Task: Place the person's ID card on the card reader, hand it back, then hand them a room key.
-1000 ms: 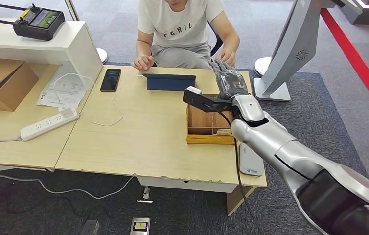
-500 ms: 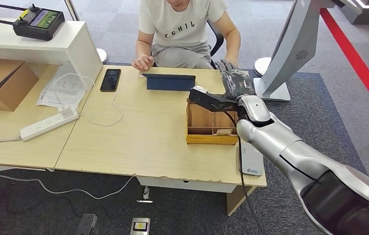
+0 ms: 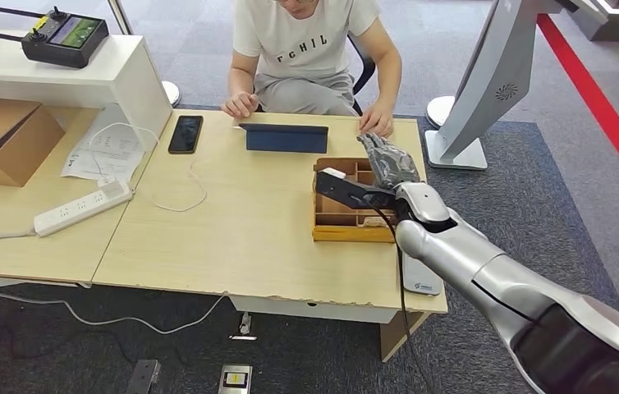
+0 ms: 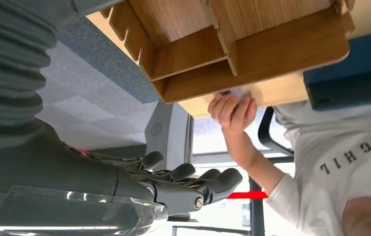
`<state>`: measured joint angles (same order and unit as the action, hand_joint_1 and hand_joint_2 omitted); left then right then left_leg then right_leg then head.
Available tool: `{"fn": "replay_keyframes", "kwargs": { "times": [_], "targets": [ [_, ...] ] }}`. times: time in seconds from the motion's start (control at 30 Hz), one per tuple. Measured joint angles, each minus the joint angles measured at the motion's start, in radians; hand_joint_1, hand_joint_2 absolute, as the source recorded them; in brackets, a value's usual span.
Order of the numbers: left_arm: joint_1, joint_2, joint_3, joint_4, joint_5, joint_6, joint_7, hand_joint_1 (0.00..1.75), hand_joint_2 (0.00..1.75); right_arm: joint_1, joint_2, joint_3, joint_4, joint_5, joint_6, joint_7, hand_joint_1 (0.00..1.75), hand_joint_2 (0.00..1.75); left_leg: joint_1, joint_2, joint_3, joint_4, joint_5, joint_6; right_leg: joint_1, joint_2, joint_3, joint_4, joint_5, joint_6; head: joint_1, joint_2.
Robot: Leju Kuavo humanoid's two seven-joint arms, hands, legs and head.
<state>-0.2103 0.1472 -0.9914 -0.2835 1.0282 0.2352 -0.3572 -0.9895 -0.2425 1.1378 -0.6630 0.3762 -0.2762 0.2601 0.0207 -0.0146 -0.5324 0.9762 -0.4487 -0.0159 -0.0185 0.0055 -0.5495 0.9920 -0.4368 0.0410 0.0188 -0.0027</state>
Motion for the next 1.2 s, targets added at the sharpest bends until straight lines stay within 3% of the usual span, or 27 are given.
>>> {"fn": "replay_keyframes", "kwargs": {
  "times": [0.2, 0.67, 0.9, 1.2],
  "targets": [
    [0.018, 0.000, 0.012, 0.002, 0.005, 0.000, 0.000, 0.00, 0.00, 0.116, -0.110, -0.045, -0.224, 0.062, -0.092, 0.113, 0.00, 1.75, 0.000, 0.000, 0.000, 0.000, 0.000, 0.000, 0.000, 0.000, 0.000, -0.001, 0.000, 0.000, 0.000, 0.000],
    [0.027, 0.002, 0.022, 0.008, 0.012, -0.001, -0.010, 0.00, 0.00, 0.278, -0.251, -0.182, -0.562, 0.101, -0.086, 0.156, 0.00, 1.75, 0.000, 0.000, 0.000, 0.000, 0.000, 0.000, 0.000, 0.000, 0.000, -0.001, 0.000, 0.000, 0.000, 0.000],
    [0.032, 0.002, 0.022, 0.009, 0.012, -0.001, -0.008, 0.00, 0.00, 0.407, -0.277, -0.268, -0.716, 0.129, -0.071, 0.186, 0.00, 1.75, 0.000, 0.000, 0.000, 0.000, -0.001, 0.000, 0.000, 0.000, 0.000, -0.001, 0.000, 0.000, 0.000, 0.000],
    [0.032, 0.001, 0.022, 0.009, 0.007, -0.002, -0.004, 0.00, 0.00, 0.565, -0.248, -0.368, -0.800, 0.215, 0.000, 0.203, 0.00, 1.75, 0.000, 0.000, 0.000, 0.000, -0.001, 0.000, 0.000, 0.000, 0.000, -0.001, 0.000, 0.000, 0.000, 0.000]
  ]
}}
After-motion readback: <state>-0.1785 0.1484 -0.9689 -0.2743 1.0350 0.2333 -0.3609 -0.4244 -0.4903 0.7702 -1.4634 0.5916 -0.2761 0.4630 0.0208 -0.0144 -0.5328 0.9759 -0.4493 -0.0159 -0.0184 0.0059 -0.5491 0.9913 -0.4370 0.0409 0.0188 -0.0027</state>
